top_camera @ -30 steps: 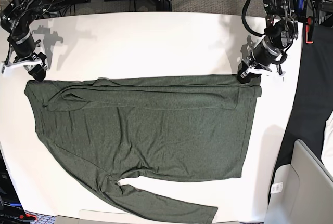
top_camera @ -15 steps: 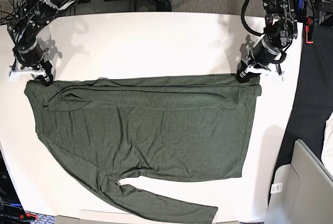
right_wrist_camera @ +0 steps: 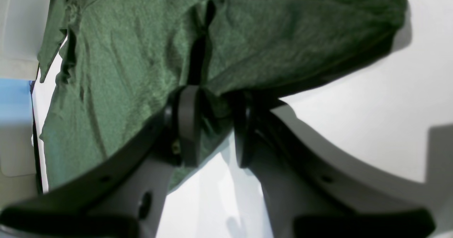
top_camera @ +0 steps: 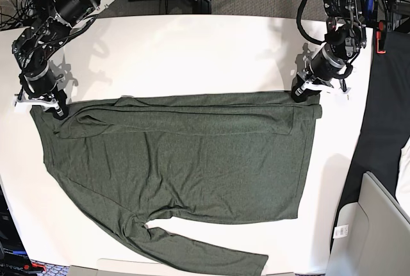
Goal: Fold the T-shirt properly
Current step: 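Grasp the folded edge again with both grippers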
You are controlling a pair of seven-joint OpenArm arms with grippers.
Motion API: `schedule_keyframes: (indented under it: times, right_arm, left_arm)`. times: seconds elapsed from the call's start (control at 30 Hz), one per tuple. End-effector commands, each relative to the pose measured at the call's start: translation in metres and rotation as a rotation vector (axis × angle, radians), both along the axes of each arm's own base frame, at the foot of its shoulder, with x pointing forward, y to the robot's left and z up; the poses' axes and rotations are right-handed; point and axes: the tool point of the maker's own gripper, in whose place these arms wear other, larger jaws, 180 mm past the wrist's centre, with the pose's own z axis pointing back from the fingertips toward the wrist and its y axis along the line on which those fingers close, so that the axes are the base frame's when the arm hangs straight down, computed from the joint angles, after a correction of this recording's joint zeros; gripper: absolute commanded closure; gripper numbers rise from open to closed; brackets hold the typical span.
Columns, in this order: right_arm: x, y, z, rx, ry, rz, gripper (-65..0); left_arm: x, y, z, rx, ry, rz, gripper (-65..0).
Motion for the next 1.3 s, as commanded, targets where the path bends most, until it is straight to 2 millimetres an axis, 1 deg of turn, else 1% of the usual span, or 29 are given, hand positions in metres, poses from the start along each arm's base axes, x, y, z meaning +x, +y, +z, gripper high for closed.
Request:
schedule_keyframes:
  times: [0.0, 0.1, 0.13, 0.23, 0.3, 0.4, 0.43, 0.57, 0.7, 0.83, 0.9, 1.07, 1.2, 1.27]
  right_arm:
    - [0.01, -0.006, 0.016, -0.02, -0.051, -0.005, -11.9]
    - [0.01, -0.006, 0.016, -0.022, -0.053, -0.001, -1.2]
    - [0.009, -0.006, 0.017, -0.024, -0.054, -0.001, 0.0]
    - [0.005, -0.006, 0.015, -0.027, -0.05, 0.0, -0.2]
    - [0.003, -0.007, 0.019, -0.046, -0.064, 0.011, -0.2]
    - [-0.005, -0.005, 0.028, -0.118, -0.097, 0.075, -0.2]
    - [-0.01, -0.005, 0.029, -0.141, -0.097, 0.089, -0.2]
    - [-0.026, -0.009, 0.032, -0.195, -0.082, 0.098, -0.2]
    - [-0.041, -0.012, 0.034, -0.238, -0.064, 0.105, -0.2]
    - [-0.056, -0.013, 0.039, -0.258, -0.069, 0.109, -0.2]
    - [-0.063, -0.011, 0.037, -0.244, -0.07, 0.11, -0.2]
    - [-0.09, -0.021, 0.03, -0.226, -0.047, 0.068, -0.2]
    - [-0.107, -0.019, 0.024, -0.193, -0.039, 0.065, -0.2]
    - [-0.115, -0.018, 0.022, -0.18, -0.034, 0.065, -0.2]
  left_arm:
    - [0.009, 0.005, 0.014, 0.007, -0.049, 0.005, 0.0]
    - [0.009, 0.005, 0.014, 0.007, -0.049, 0.005, 0.0]
    - [0.009, 0.004, 0.014, 0.005, -0.049, 0.005, 0.0]
    - [0.009, 0.004, 0.015, 0.004, -0.051, 0.005, 0.0]
    - [0.009, 0.004, 0.015, 0.004, -0.051, 0.005, 0.0]
    - [0.004, 0.006, 0.013, 0.012, -0.043, 0.002, 0.0]
    - [0.003, 0.009, 0.016, 0.028, -0.048, -0.005, 0.0]
    - [-0.004, 0.009, 0.02, 0.045, -0.05, -0.019, 0.0]
    - [-0.013, 0.014, 0.017, 0.064, -0.032, -0.026, 0.0]
    - [-0.022, 0.013, 0.014, 0.068, -0.017, -0.033, 0.0]
    - [-0.028, 0.011, 0.016, 0.073, -0.019, -0.041, 0.0]
    - [-0.046, 0.004, 0.023, 0.091, -0.022, -0.067, 0.0]
    - [-0.062, 0.021, 0.021, 0.107, 0.004, -0.025, 0.0]
    - [-0.067, 0.026, 0.019, 0.112, 0.016, -0.015, 0.0]
